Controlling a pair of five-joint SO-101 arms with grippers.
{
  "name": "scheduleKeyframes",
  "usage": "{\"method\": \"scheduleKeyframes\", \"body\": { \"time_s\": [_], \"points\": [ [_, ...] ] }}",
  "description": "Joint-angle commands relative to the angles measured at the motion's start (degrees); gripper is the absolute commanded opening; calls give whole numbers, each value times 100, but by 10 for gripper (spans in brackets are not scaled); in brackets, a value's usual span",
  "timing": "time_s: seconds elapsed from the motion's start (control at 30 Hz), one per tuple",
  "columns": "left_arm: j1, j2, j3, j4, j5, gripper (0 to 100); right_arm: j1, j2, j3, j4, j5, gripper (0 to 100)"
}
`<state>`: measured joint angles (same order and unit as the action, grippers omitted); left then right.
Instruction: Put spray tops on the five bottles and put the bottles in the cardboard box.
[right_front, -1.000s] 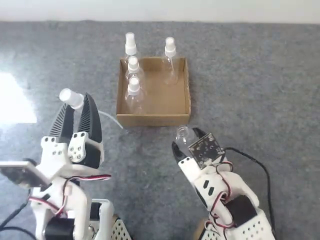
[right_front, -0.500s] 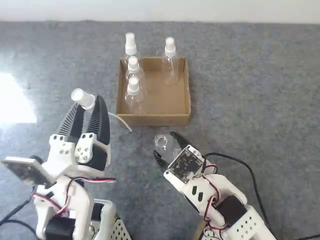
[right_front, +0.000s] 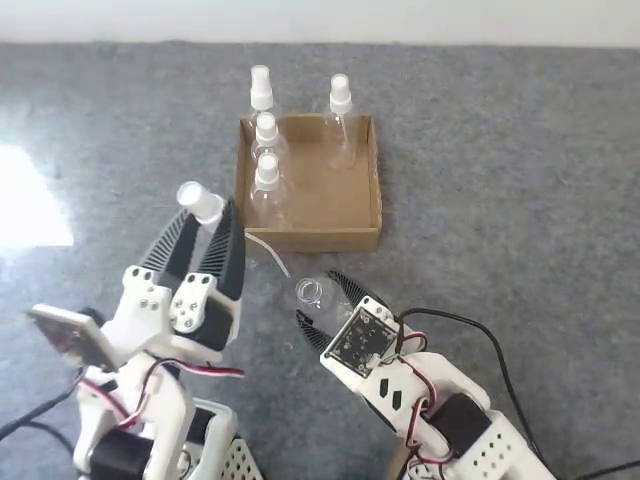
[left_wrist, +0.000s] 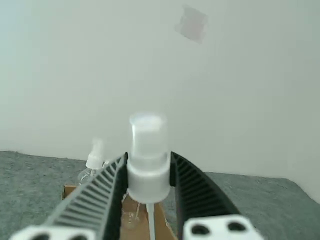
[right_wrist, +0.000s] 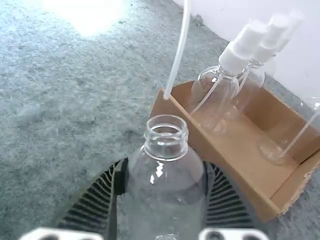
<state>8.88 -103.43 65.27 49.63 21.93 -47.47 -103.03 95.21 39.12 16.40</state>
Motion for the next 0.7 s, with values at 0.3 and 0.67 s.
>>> {"method": "scheduleKeyframes", "body": {
  "time_s": [0.3,0.67],
  "points": [
    [290,-88,-620,220,-202,13,-57,-57,123,-154,105,87],
    [519,-88,-681,440,-202,13,-57,-40,123,-136,105,87]
  ]
}}
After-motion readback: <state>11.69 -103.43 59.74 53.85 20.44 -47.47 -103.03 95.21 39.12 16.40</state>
